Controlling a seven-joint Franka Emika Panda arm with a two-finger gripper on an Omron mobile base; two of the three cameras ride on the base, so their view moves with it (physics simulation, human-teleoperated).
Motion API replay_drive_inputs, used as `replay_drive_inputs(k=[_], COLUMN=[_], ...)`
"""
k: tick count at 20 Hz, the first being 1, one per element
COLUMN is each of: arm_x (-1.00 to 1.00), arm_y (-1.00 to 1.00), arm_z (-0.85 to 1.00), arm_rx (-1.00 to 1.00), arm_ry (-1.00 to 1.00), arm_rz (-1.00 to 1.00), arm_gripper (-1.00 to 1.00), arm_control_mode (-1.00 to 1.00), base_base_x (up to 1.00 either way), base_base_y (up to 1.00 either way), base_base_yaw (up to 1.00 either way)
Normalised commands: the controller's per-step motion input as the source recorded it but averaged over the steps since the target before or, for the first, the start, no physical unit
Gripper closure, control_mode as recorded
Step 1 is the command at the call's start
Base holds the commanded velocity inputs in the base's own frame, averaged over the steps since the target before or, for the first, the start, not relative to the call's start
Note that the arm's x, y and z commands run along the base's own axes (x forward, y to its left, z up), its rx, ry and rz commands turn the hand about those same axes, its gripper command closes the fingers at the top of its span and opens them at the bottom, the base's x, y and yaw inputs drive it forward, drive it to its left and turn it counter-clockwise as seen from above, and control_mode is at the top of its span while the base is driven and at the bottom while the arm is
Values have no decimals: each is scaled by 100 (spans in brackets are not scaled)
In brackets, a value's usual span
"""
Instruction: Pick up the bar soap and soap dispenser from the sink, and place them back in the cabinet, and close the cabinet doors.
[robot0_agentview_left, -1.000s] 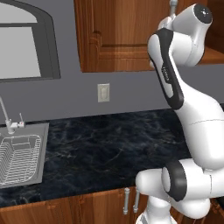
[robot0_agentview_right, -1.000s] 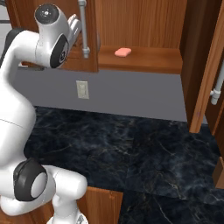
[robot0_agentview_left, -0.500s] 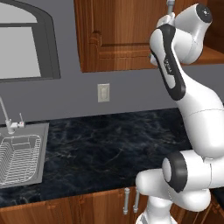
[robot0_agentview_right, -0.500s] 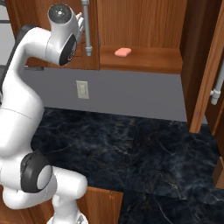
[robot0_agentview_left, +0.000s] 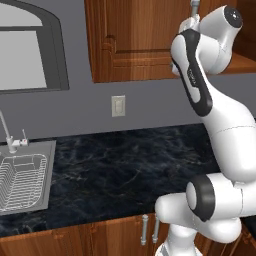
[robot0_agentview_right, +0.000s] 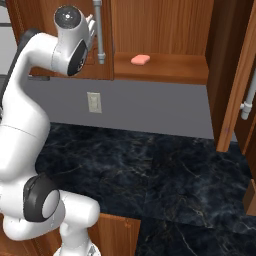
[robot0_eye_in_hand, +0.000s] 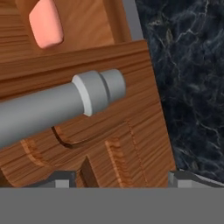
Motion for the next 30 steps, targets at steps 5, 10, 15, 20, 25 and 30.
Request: replay_drive_inputs(k=[5,10,15,20,25,30], arm_x=[7,-7,-12,-14,-27,-35], arm_y=[6,9,15,8,-6,-4], arm_z=[-12,-8,-6,1,7,0], arm_rx=[0,0,0,0,-3,-9], arm_ry=[0,0,0,0,-10,-19], arm_rz=[5,6,8,4,6,10], arm_gripper=[-100,-100,-100,-100,-100,-100], arm_control_mode=[-100,-100,-100,-100,-100,-100], base_base_x=[0,0,0,0,0,0], base_base_y=[0,0,0,0,0,0], base_base_yaw=[0,0,0,0,0,0])
